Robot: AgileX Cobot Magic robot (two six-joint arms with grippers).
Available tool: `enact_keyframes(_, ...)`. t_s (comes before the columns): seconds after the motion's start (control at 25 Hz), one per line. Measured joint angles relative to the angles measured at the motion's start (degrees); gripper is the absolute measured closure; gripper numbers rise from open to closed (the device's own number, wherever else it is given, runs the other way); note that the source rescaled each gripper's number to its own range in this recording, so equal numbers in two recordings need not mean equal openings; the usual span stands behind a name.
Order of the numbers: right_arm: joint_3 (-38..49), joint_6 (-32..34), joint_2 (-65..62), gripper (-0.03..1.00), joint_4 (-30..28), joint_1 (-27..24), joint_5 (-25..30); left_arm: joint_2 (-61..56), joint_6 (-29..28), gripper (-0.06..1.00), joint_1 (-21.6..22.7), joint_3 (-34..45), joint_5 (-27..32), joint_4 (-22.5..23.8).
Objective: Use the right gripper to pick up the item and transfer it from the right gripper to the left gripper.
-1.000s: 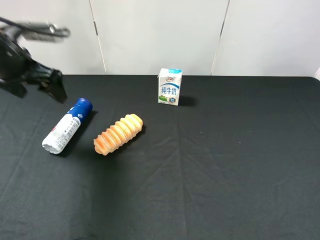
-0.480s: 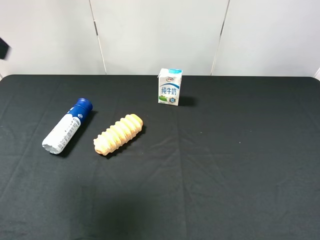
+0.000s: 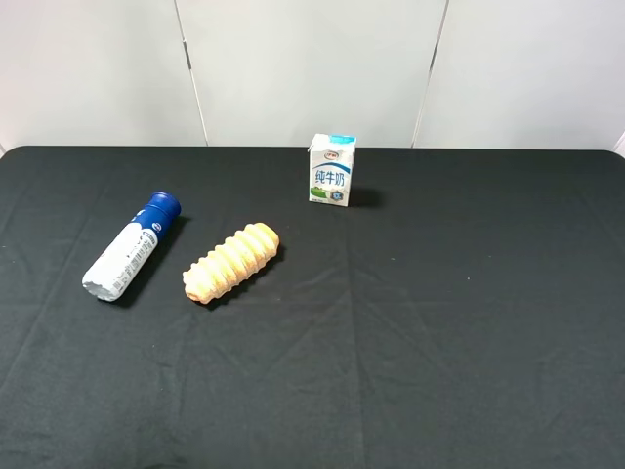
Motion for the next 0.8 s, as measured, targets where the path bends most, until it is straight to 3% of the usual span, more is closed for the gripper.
enact_keyframes(0.44, 0.0, 0.0, 0.0, -0.03, 0.0, 0.0, 0.0, -23.28, -4.65, -0.06, 0.0, 20.67, 0.0, 0.0)
enact_keyframes(0.8, 0.0, 0.0, 0.0, -0.03, 0.0, 0.0, 0.0, -34.88, -4.86, -0.06, 0.0, 27.26, -0.1, 0.0)
